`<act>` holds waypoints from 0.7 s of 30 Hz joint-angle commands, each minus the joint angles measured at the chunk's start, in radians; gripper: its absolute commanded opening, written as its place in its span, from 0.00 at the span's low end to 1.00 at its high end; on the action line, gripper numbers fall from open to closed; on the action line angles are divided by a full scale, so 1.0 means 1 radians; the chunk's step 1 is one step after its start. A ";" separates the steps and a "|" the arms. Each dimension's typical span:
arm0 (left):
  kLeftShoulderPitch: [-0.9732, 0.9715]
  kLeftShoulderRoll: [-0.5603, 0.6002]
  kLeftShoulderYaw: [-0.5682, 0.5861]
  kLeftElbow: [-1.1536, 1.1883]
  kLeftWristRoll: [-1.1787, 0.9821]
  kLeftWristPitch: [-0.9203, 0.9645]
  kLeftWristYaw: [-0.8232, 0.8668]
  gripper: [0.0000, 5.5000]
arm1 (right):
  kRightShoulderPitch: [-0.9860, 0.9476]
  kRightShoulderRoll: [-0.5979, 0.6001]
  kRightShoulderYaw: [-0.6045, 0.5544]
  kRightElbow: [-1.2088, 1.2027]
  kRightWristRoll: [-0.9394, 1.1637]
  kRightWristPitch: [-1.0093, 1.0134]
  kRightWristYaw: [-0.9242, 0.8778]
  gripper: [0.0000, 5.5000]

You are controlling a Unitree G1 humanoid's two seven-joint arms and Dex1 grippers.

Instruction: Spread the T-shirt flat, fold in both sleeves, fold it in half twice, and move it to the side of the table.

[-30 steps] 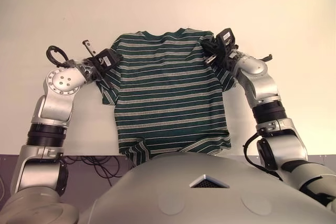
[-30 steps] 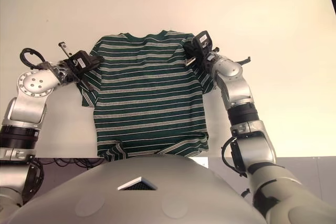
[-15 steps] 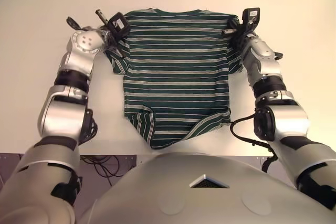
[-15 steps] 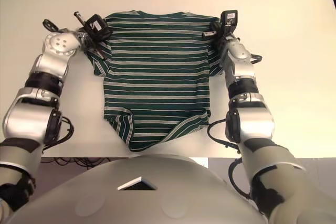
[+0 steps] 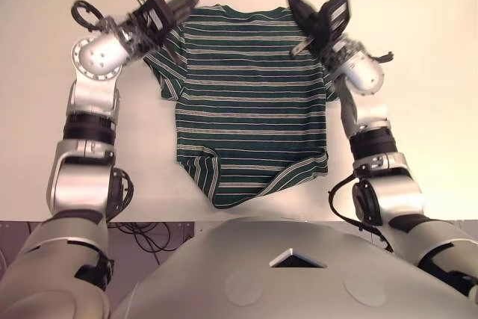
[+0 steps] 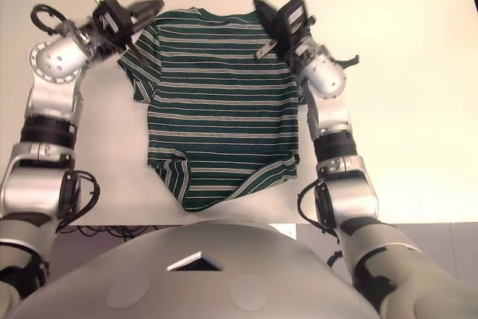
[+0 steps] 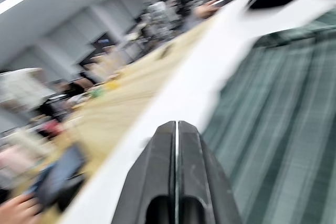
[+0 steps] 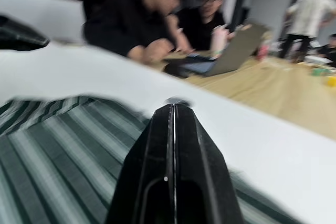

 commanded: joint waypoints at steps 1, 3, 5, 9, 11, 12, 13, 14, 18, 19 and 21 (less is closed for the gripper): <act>0.182 0.124 -0.097 -0.326 -0.118 0.187 -0.240 0.00 | 0.095 -0.046 0.145 -0.060 -0.103 0.079 0.095 0.00; 0.215 0.177 -0.143 -0.404 -0.125 0.276 -0.333 0.00 | 0.076 -0.029 0.165 0.005 -0.131 0.119 0.088 0.00; 0.233 0.230 -0.178 -0.465 -0.136 0.354 -0.423 0.00 | 0.043 -0.015 0.178 0.082 -0.161 0.155 0.072 0.00; 0.217 0.262 -0.203 -0.549 -0.241 0.526 -0.559 0.00 | -0.019 -0.008 0.228 0.279 -0.265 0.158 -0.029 0.00; 0.209 0.265 -0.212 -0.550 -0.251 0.578 -0.592 0.00 | -0.040 -0.006 0.256 0.364 -0.319 0.149 -0.081 0.00; 0.210 0.268 -0.218 -0.537 -0.236 0.589 -0.599 0.00 | -0.046 -0.005 0.269 0.392 -0.334 0.145 -0.094 0.00; 0.211 0.275 -0.229 -0.515 -0.208 0.593 -0.604 0.00 | -0.050 -0.003 0.275 0.411 -0.339 0.140 -0.100 0.00; 0.215 0.283 -0.239 -0.493 -0.174 0.585 -0.604 0.00 | -0.052 0.000 0.280 0.426 -0.342 0.133 -0.105 0.00; 0.259 0.348 -0.243 -0.420 -0.101 0.535 -0.641 0.00 | -0.063 0.007 0.289 0.466 -0.343 0.113 -0.119 0.00; 0.288 0.376 -0.227 -0.426 -0.110 0.526 -0.656 0.00 | -0.067 0.009 0.292 0.477 -0.344 0.111 -0.123 0.00; 0.339 0.403 -0.184 -0.446 -0.145 0.503 -0.662 0.00 | -0.071 0.011 0.295 0.492 -0.344 0.102 -0.124 0.00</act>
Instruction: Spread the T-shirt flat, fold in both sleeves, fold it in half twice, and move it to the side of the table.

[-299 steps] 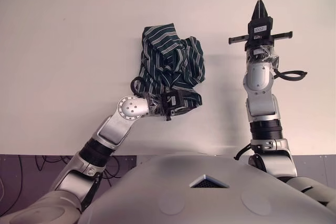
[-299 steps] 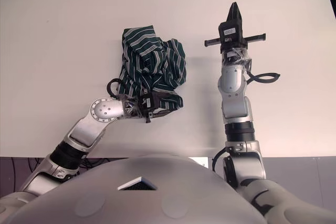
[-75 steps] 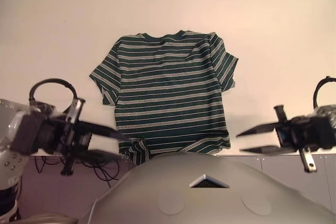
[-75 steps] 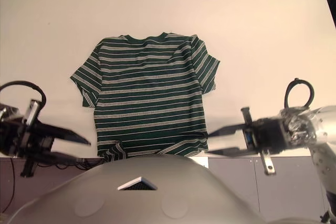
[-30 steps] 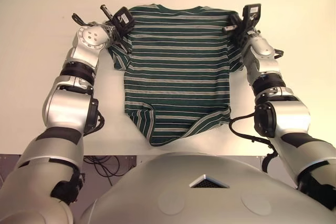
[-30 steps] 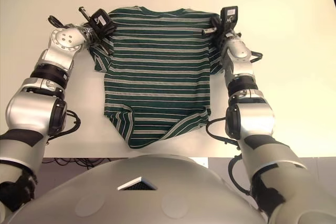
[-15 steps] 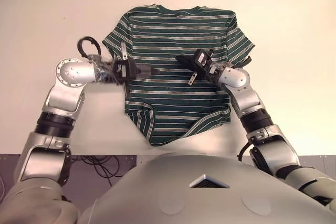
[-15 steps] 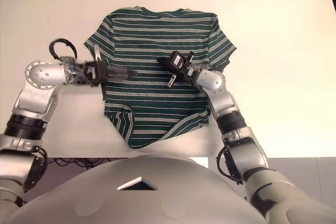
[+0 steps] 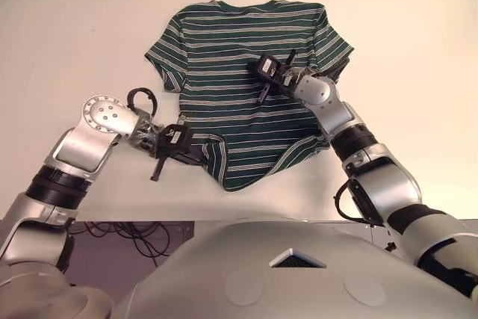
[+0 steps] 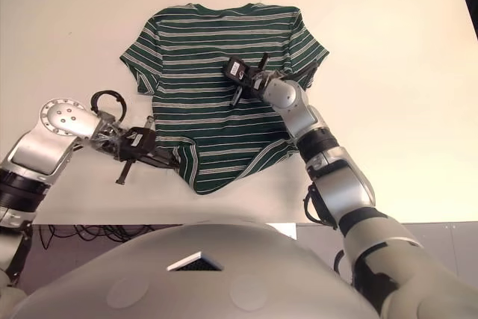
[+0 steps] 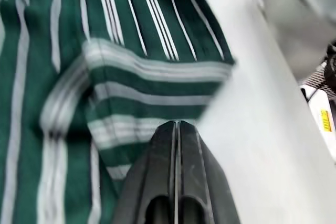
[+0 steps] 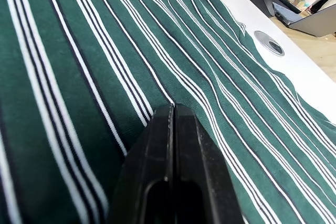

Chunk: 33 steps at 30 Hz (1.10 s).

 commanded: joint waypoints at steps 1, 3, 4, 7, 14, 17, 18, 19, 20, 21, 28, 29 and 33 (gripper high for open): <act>0.081 0.050 0.088 -0.037 -0.067 -0.025 -0.012 0.00 | 0.092 -0.006 0.037 0.142 -0.062 0.082 0.016 0.00; 0.045 -0.030 0.160 -0.068 -0.175 0.018 0.040 0.00 | 0.092 -0.008 0.041 0.144 -0.064 0.075 0.017 0.00; 0.021 -0.063 0.175 -0.069 -0.196 0.036 0.065 0.00 | 0.091 -0.009 0.042 0.148 -0.065 0.073 0.016 0.00; -0.040 -0.142 0.156 -0.049 -0.172 0.064 0.133 0.00 | 0.081 -0.004 0.043 0.168 -0.066 0.064 0.016 0.00; -0.217 -0.307 0.024 0.226 0.075 -0.006 0.267 0.00 | 0.068 0.009 0.050 0.207 -0.072 0.047 0.014 0.00; -0.232 -0.301 -0.017 0.299 0.118 -0.027 0.213 0.00 | 0.064 0.010 0.050 0.220 -0.079 0.046 0.005 0.00; -0.222 -0.277 -0.022 0.290 0.102 -0.018 0.158 0.00 | 0.063 0.011 0.053 0.225 -0.083 0.048 0.000 0.00; -0.202 -0.236 -0.017 0.256 0.062 -0.007 0.078 0.00 | 0.057 0.012 0.057 0.240 -0.093 0.063 -0.018 0.00; -0.188 -0.205 -0.005 0.229 0.026 0.009 0.016 0.00 | 0.050 0.011 0.061 0.259 -0.103 0.078 -0.039 0.00; -0.176 -0.179 0.008 0.212 0.000 0.016 -0.029 0.00 | 0.045 0.011 0.063 0.276 -0.109 0.092 -0.055 0.00; 0.044 0.092 0.030 0.008 -0.227 -0.013 -0.096 0.00 | 0.016 -0.003 0.049 0.347 -0.113 0.115 -0.120 0.00; 0.095 0.126 0.033 0.008 -0.215 -0.044 -0.096 0.00 | 0.014 -0.005 0.045 0.344 -0.111 0.106 -0.130 0.00; 0.133 0.126 0.176 -0.002 -0.322 -0.053 -0.084 0.00 | 0.030 -0.014 0.042 0.302 -0.103 0.041 -0.129 0.00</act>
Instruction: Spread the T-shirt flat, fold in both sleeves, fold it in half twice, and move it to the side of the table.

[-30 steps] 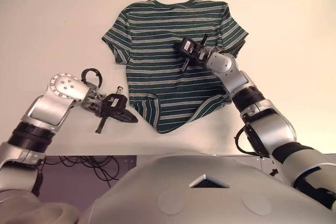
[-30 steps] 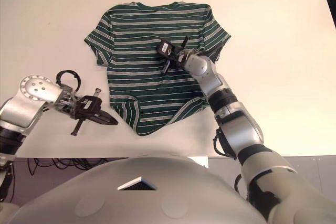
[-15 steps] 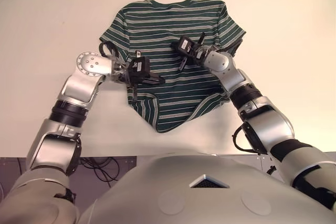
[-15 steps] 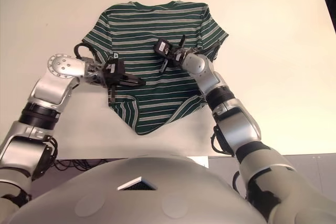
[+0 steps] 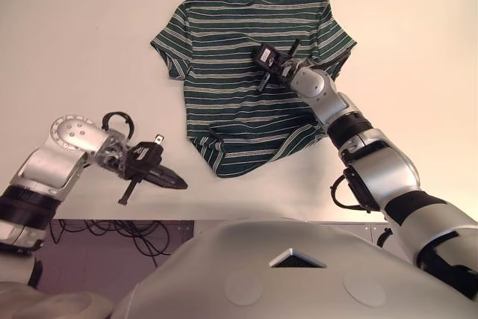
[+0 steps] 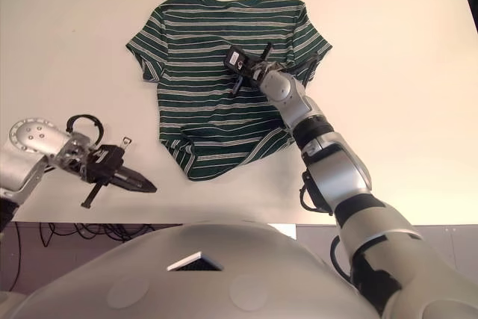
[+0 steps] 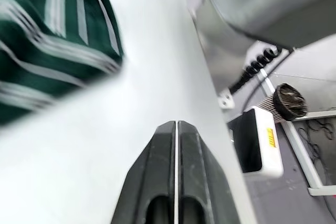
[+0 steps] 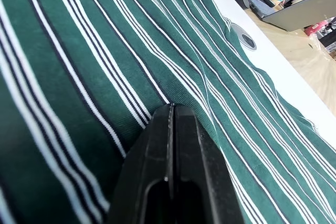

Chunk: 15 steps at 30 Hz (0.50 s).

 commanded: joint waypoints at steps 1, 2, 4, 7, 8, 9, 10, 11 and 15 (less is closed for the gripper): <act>-0.098 -0.098 0.162 -0.017 -0.170 0.067 0.082 0.00 | 0.150 -0.049 0.015 0.061 -0.037 0.060 0.064 0.00; -0.186 -0.195 0.160 0.028 -0.116 0.091 0.211 0.00 | 0.168 -0.060 0.002 -0.013 -0.005 0.046 0.107 0.00; -0.303 -0.333 0.116 0.101 0.025 0.094 0.399 0.00 | 0.212 -0.099 -0.015 -0.180 0.032 0.050 0.178 0.00; -0.384 -0.444 0.066 0.164 0.167 0.055 0.535 0.00 | 0.290 -0.188 -0.041 -0.446 0.060 0.120 0.256 0.00; -0.410 -0.475 0.050 0.197 0.219 0.031 0.576 0.00 | 0.319 -0.219 -0.057 -0.534 0.073 0.151 0.283 0.00; -0.440 -0.512 0.033 0.241 0.262 0.015 0.609 0.00 | 0.354 -0.255 -0.083 -0.634 0.097 0.188 0.316 0.00; -0.473 -0.547 0.010 0.301 0.317 -0.019 0.649 0.00 | 0.389 -0.291 -0.114 -0.727 0.136 0.228 0.355 0.00; -0.497 -0.572 -0.009 0.352 0.363 -0.049 0.680 0.00 | 0.416 -0.320 -0.137 -0.793 0.171 0.258 0.388 0.00; -0.551 -0.642 -0.059 0.527 0.485 -0.130 0.743 0.00 | 0.546 -0.459 -0.161 -0.975 0.236 0.322 0.545 0.00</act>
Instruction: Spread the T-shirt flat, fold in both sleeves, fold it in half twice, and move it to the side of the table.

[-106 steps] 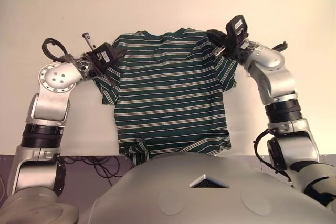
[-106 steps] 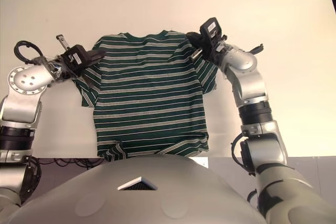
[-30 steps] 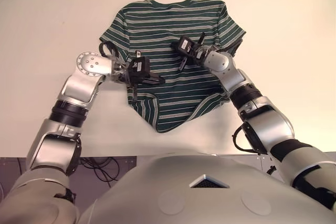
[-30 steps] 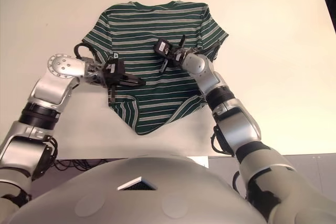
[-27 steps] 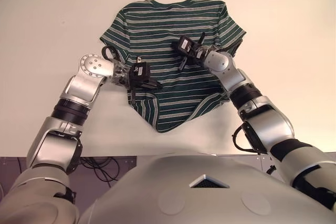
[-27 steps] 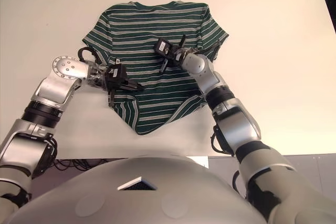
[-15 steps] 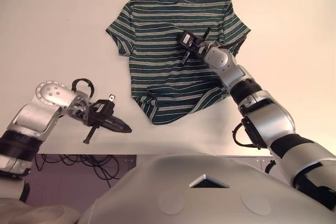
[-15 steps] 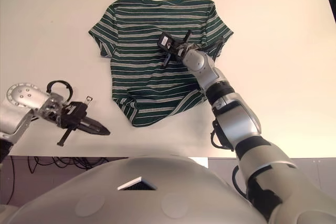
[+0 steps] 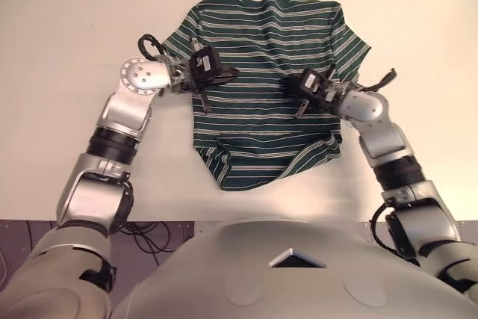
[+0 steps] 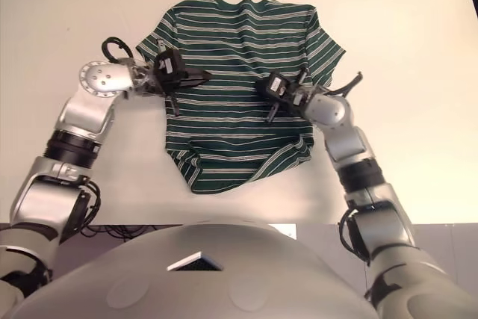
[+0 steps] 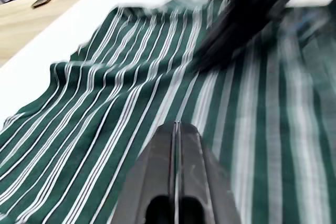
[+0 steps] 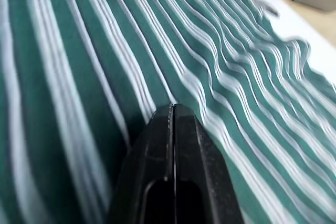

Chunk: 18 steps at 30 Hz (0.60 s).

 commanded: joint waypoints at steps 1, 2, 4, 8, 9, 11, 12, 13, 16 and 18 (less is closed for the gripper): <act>-0.054 -0.053 -0.032 0.149 0.091 -0.062 0.045 0.00 | 0.133 -0.144 0.000 -0.156 0.040 0.024 0.155 0.00; -0.063 -0.067 -0.033 0.180 0.103 -0.065 0.051 0.00 | 0.182 -0.189 0.001 -0.194 0.054 0.019 0.204 0.00; -0.074 -0.086 -0.038 0.230 0.123 -0.067 0.057 0.00 | 0.253 -0.256 -0.008 -0.257 0.096 0.036 0.278 0.00; -0.077 -0.105 -0.041 0.304 0.153 -0.056 0.070 0.00 | 0.356 -0.364 0.002 -0.338 0.125 0.049 0.372 0.00; -0.077 -0.109 -0.039 0.322 0.157 -0.048 0.075 0.00 | 0.381 -0.387 0.003 -0.356 0.121 0.045 0.384 0.00; -0.081 -0.122 -0.029 0.360 0.153 -0.025 0.074 0.00 | 0.430 -0.429 -0.013 -0.398 0.132 0.038 0.392 0.00; -0.080 -0.126 -0.029 0.379 0.155 -0.019 0.074 0.00 | 0.457 -0.448 -0.035 -0.431 0.148 0.037 0.392 0.00; -0.079 -0.128 -0.029 0.394 0.158 -0.016 0.073 0.00 | 0.479 -0.464 -0.055 -0.461 0.164 0.033 0.392 0.00; -0.070 -0.131 -0.021 0.411 0.155 -0.015 0.060 0.00 | 0.499 -0.453 -0.136 -0.541 0.192 0.044 0.337 0.00; -0.067 -0.132 -0.014 0.415 0.151 -0.015 0.059 0.00 | 0.503 -0.437 -0.177 -0.596 0.216 0.057 0.316 0.00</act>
